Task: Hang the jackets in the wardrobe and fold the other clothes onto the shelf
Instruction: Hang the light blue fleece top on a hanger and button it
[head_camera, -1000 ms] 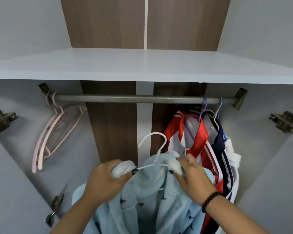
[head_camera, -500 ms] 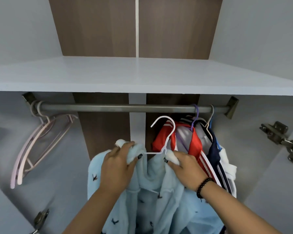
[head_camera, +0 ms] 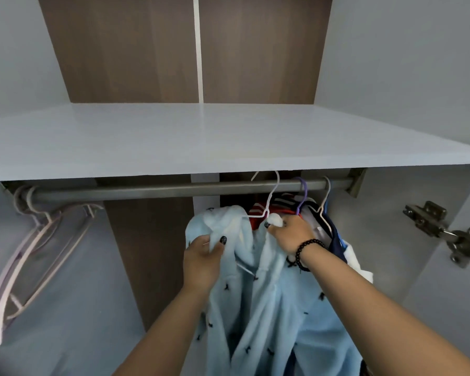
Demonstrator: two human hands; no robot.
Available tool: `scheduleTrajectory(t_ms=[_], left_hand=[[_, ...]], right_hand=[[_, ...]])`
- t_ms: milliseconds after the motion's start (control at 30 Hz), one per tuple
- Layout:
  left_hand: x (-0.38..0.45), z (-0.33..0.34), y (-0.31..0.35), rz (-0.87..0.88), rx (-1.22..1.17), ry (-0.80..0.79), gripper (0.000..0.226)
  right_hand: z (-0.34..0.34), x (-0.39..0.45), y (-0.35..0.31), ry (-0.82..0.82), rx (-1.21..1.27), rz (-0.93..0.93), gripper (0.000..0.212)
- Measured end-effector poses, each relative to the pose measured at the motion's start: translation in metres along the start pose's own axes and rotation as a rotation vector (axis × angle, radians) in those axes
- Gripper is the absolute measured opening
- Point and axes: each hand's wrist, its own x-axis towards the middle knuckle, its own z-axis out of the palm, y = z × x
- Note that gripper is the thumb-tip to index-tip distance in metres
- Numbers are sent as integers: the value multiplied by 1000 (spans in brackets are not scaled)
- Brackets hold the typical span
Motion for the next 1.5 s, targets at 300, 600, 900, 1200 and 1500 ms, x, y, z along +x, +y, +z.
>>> scheduleTrajectory(t_ms=[300,600,900,1200,1500], left_hand=[[23,-1,-10,-155,-143,-18,18],[16,-8,-39,-184,-162,4,15],[-1,-7,-44,-200,-145,-291,13],[-1,-24,-29,-128,-157,-277,11],[-13,-23,-32,-110,-143,-415,13]], right_hand=[[20,11,-5,-48,20,118,33],[38,-8,20,190,104,51,11],[73,-43,31,549,296,-82,47],[89,-43,50,789,103,-52,34],[66,-45,36,381,480,70,24]])
